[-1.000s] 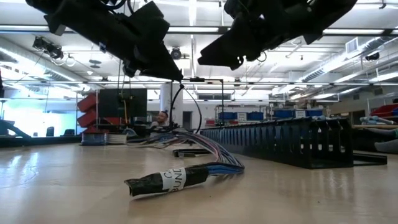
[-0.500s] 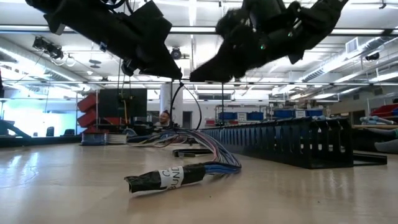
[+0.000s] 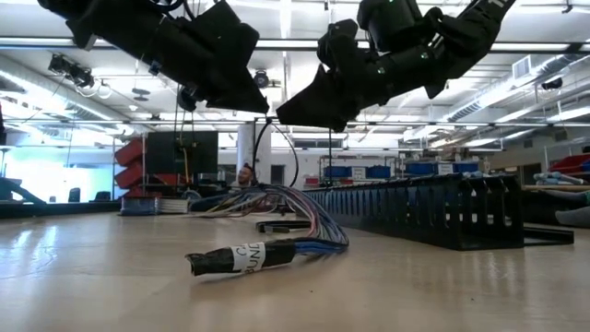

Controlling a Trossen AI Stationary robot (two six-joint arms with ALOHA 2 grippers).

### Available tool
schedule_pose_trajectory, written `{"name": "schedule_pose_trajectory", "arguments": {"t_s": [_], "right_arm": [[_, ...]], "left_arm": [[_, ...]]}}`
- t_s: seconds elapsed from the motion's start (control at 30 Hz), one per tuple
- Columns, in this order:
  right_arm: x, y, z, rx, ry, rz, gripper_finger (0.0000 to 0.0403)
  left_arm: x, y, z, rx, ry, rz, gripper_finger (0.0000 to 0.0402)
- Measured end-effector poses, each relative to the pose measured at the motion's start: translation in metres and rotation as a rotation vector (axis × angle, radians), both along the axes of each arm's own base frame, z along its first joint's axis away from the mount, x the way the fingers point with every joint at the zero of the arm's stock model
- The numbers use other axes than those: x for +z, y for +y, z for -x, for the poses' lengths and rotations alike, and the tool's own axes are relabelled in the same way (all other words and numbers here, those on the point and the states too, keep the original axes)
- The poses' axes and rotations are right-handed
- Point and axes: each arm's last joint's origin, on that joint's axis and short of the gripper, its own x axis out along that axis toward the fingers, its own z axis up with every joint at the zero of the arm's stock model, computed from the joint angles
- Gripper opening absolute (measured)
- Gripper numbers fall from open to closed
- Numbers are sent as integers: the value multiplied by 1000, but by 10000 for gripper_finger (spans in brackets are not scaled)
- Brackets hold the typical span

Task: Ziptie cables
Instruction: Wrap the black zip tie on the cable

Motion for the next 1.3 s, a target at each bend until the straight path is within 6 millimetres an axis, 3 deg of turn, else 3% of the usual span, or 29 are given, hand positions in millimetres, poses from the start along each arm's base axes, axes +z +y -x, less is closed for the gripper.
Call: {"name": "schedule_pose_trajectory", "arguments": {"t_s": [1.3], "right_arm": [[1,3,-3,-116,-53,-46,119]], "left_arm": [[4,0,-2,29,-64,16,0]]}}
